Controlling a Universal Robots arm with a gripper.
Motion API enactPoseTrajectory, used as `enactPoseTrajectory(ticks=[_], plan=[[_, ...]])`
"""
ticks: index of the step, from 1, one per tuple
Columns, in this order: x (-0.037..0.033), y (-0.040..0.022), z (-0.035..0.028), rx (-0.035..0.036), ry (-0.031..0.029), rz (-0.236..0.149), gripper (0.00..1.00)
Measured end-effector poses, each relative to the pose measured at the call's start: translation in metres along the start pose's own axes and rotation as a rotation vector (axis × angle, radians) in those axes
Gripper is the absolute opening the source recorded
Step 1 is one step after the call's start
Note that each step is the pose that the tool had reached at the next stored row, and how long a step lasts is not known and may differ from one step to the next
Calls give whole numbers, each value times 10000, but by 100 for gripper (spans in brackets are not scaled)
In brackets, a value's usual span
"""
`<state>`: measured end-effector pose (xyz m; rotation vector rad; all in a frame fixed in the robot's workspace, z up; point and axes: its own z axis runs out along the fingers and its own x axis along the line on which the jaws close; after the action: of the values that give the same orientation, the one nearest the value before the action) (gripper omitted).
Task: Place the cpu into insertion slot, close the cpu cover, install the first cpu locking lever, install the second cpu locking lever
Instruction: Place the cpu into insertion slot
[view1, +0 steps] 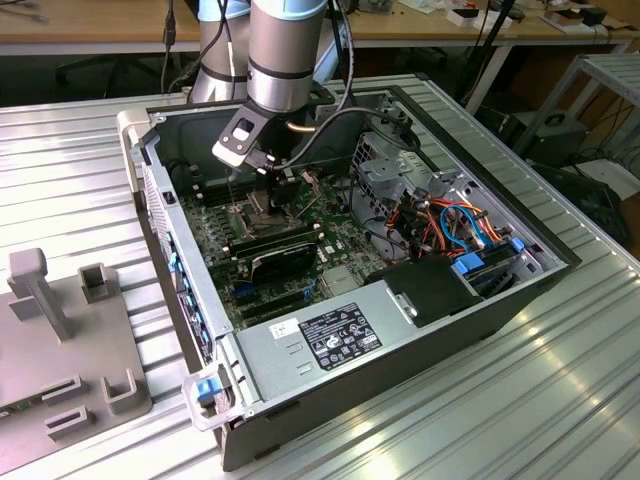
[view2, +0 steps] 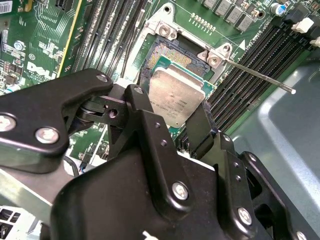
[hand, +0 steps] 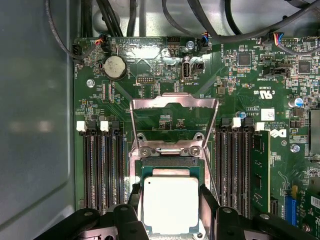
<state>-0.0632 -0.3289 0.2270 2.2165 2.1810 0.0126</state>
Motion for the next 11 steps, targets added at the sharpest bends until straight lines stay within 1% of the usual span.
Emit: enactPoseTrajectory(ticks=[9, 10, 11], plan=[[0, 0, 3, 0, 1, 0, 54], [-3, 0, 15, -1, 1, -5, 54], [-6, -1, 40, 0, 2, -59, 54]])
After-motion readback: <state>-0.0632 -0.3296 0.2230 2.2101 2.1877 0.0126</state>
